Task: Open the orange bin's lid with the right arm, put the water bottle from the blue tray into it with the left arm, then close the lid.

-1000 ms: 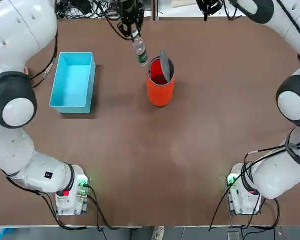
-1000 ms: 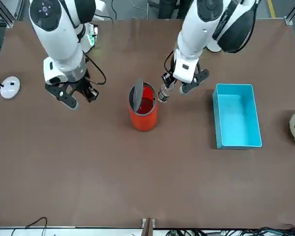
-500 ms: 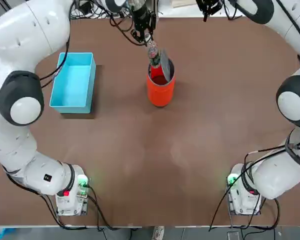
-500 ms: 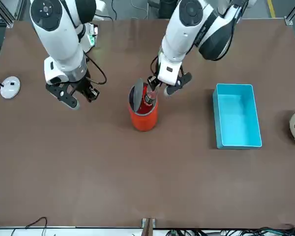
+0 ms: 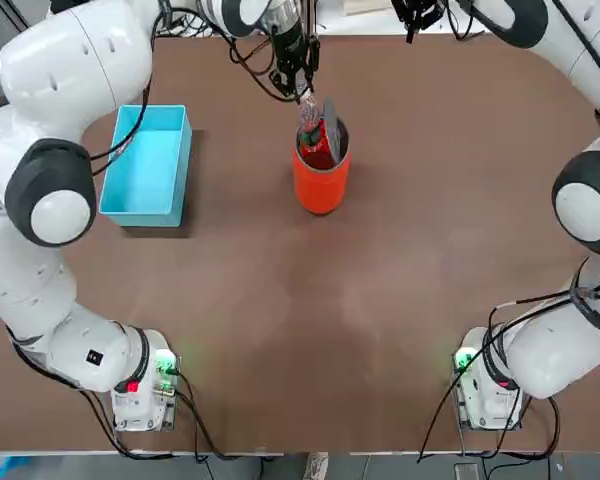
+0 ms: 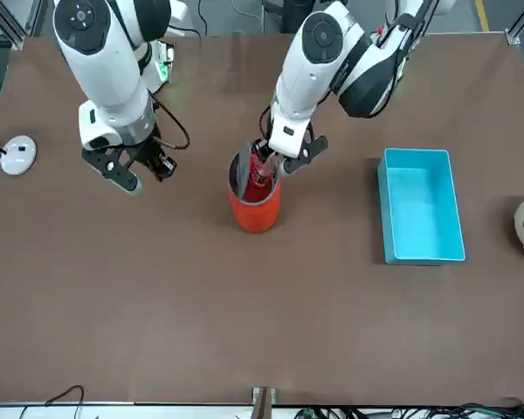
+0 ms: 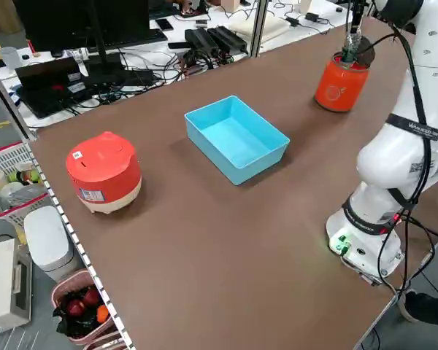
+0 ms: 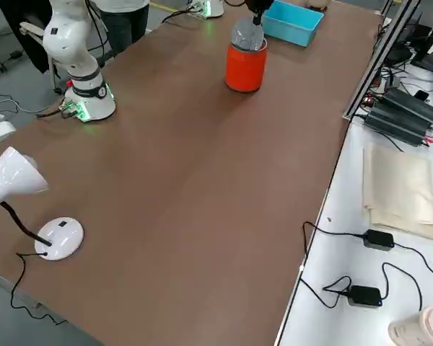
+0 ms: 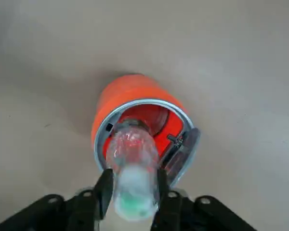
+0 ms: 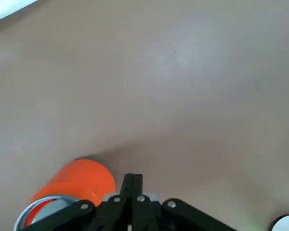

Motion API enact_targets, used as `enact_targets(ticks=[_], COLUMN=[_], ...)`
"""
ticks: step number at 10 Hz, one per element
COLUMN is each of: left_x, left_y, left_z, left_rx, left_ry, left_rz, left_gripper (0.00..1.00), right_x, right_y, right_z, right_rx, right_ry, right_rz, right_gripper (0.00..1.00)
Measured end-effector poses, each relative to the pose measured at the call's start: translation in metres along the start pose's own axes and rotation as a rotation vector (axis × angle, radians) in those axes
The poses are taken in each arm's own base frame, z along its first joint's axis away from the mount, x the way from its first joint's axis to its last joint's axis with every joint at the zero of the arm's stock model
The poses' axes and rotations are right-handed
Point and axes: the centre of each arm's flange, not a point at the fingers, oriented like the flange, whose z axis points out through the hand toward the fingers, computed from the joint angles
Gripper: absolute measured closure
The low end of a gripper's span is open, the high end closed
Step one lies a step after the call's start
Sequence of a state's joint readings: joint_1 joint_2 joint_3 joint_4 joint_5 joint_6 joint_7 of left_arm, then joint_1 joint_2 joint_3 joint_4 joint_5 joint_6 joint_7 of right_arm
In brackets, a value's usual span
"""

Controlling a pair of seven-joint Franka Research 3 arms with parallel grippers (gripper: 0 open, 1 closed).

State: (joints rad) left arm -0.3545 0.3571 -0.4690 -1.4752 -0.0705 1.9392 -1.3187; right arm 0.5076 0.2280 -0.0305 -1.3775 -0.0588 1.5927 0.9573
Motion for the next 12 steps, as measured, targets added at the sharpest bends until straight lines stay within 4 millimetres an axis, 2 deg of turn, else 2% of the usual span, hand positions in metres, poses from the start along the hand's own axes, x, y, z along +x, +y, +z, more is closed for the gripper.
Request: enact_targets(ticks=[2,3,4,6,8,11,12], left_x=[0.01,0.026,0.051,0.108,0.15,0.22,0.239], left_y=[-0.001,-0.004,-0.013,-0.049,-0.098,-0.166,-0.185], left_z=[-0.006,-0.016,-0.034,-0.083,-0.127,-0.155,-0.161], left_rx=[-0.008,-0.017,-0.02,0.01,0.092,0.186,0.203], left_ry=[0.015,0.042,0.097,0.209,0.239,0.201,0.185], left_rz=[-0.012,-0.028,-0.052,-0.123,-0.09,0.107,0.197], left_gripper=[0.26,0.13,0.0,0.0,0.0,0.0,0.0], right_x=[0.0,0.0,-0.001,-0.013,-0.043,-0.112,-0.127], right_y=[0.0,-0.001,-0.002,-0.012,-0.038,-0.075,-0.085], right_z=[0.0,0.0,0.0,0.002,0.02,0.053,0.06], right_rx=[0.002,0.004,0.005,0.018,0.027,0.008,0.019], right_ry=[0.001,0.002,0.002,0.004,0.007,-0.003,0.002], right_rz=[0.0,-0.001,-0.003,-0.018,-0.021,-0.057,-0.049], right_gripper=[0.98,0.98,0.98,0.98,0.99,0.99,0.99])
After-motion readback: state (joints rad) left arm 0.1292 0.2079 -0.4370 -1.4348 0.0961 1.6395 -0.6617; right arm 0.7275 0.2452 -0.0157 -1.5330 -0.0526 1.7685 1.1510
